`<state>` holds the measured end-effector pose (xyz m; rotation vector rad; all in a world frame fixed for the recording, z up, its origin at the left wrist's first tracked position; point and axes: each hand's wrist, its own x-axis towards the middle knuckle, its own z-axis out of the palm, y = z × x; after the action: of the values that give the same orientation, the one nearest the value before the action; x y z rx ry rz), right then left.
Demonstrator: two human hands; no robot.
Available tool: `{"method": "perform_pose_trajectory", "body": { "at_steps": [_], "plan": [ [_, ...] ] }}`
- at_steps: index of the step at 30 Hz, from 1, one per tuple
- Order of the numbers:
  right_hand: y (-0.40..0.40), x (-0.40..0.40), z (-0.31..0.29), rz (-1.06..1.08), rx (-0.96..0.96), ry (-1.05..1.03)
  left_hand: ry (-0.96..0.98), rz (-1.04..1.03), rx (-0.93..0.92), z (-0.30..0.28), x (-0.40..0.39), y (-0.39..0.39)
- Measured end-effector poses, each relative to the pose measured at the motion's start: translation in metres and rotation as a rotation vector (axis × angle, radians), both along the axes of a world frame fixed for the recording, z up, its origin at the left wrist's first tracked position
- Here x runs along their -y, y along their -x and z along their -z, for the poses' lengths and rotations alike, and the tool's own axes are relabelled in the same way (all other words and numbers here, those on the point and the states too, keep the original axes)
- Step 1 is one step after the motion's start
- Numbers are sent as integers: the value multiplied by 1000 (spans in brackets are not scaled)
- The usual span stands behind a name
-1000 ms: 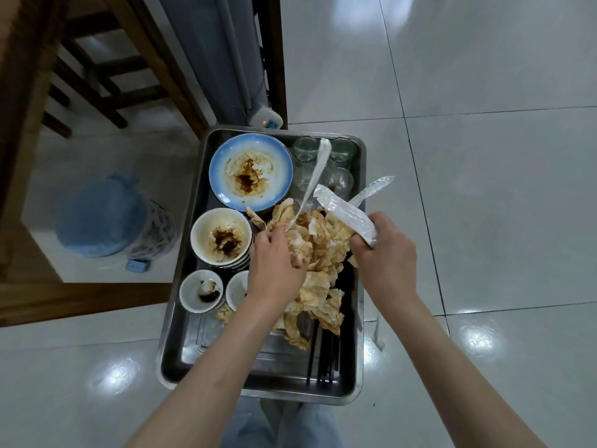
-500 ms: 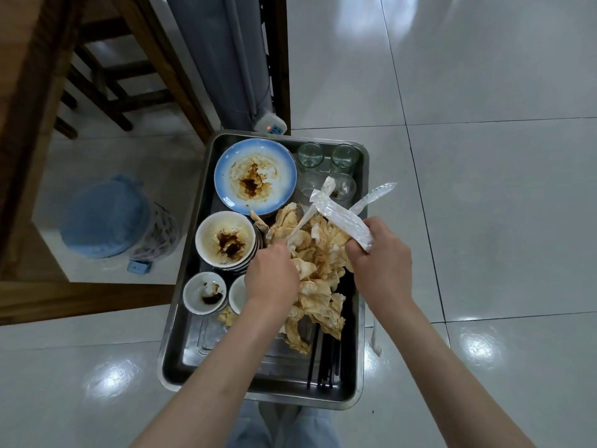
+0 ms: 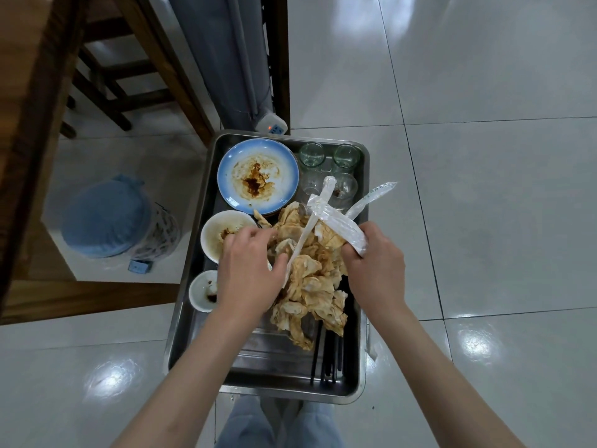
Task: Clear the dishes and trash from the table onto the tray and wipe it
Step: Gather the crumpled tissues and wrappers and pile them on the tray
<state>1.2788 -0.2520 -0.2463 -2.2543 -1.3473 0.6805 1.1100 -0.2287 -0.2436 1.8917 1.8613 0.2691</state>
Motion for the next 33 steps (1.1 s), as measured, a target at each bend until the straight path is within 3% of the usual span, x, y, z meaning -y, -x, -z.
{"method": "perform_pose_trajectory", "body": {
  "at_steps": [13,33],
  "plan": [
    [54,-9,24,75,-123,103,-39,-7,6,-23,11,50],
    [66,0,41,228,-168,225,6,-15,-1,-24,22,70]
  ]
}}
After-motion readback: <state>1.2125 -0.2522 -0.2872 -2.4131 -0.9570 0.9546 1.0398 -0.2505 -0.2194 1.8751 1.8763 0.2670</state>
